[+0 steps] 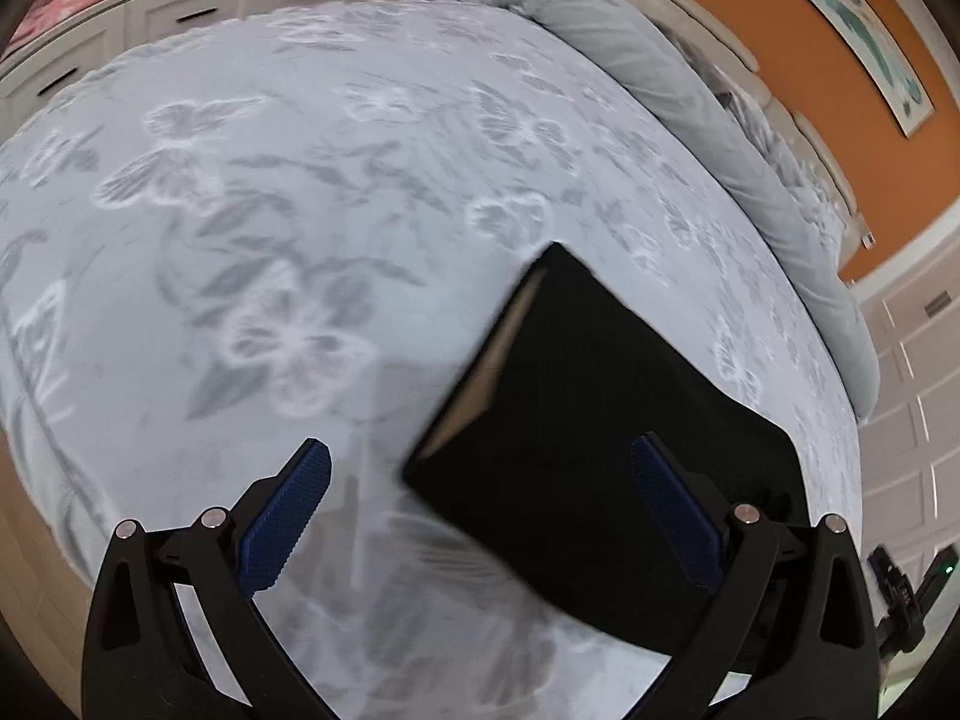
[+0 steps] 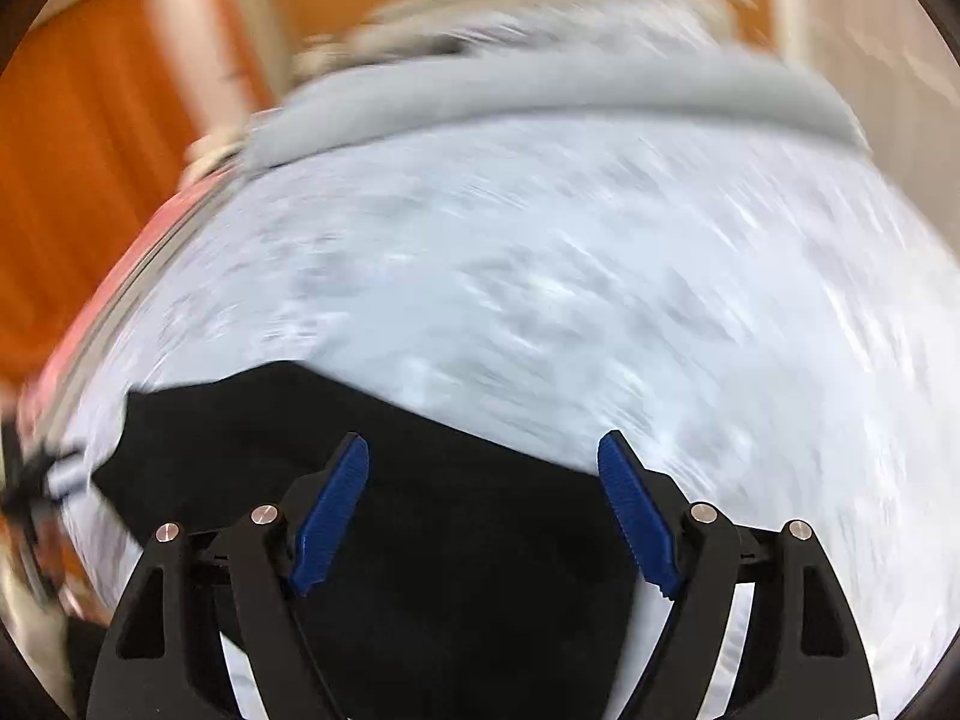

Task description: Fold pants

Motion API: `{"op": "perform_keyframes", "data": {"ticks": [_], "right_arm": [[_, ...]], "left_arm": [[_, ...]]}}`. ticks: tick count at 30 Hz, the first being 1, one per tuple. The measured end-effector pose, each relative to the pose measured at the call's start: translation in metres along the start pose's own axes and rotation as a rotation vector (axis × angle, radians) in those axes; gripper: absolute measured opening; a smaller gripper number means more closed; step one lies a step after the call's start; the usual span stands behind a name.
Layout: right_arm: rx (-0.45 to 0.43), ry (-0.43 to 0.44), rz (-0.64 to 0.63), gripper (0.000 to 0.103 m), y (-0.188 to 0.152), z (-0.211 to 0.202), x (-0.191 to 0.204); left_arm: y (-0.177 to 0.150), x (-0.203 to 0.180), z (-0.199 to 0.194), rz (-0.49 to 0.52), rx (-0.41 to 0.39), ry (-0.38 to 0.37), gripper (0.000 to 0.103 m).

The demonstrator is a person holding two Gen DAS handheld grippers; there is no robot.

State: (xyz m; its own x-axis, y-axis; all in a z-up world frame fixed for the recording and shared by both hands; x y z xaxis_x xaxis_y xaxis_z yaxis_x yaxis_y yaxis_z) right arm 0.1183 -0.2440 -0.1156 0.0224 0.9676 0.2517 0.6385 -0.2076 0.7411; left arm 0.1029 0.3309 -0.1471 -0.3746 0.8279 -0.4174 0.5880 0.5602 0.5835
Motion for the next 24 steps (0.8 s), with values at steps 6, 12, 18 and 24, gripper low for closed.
{"op": "perform_keyframes", "data": {"ticks": [6, 12, 18, 24], "right_arm": [[0.139, -0.016, 0.214, 0.078, -0.037, 0.012, -0.038], [0.136, 0.032, 0.275, 0.079, -0.032, 0.005, -0.040], [0.111, -0.013, 0.199, 0.082, -0.028, -0.004, -0.042], [0.062, 0.000, 0.221, 0.082, -0.017, -0.017, -0.048]], "left_arm": [[-0.020, 0.050, 0.009, -0.302, 0.013, 0.078, 0.098], [-0.031, 0.001, 0.030, -0.179, 0.050, 0.064, 0.098], [-0.042, -0.035, 0.046, -0.165, 0.117, -0.026, 0.013], [-0.010, -0.130, -0.018, 0.079, -0.150, -0.061, 0.012]]}}
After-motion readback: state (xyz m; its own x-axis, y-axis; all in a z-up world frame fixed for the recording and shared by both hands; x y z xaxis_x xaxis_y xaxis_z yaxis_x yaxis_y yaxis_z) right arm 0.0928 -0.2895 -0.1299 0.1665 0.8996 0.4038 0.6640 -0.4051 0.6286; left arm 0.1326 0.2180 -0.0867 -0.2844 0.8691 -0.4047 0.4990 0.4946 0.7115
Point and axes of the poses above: each gripper's, at about its wrist camera, not at the fingertips, and z roughly the way its jaws point, x to its left, y to its top, the point moved 9 cm from there along z, roughly the way its jaws point, and after that the axes turned 12 degrees about -x, right-handed, at the moved point
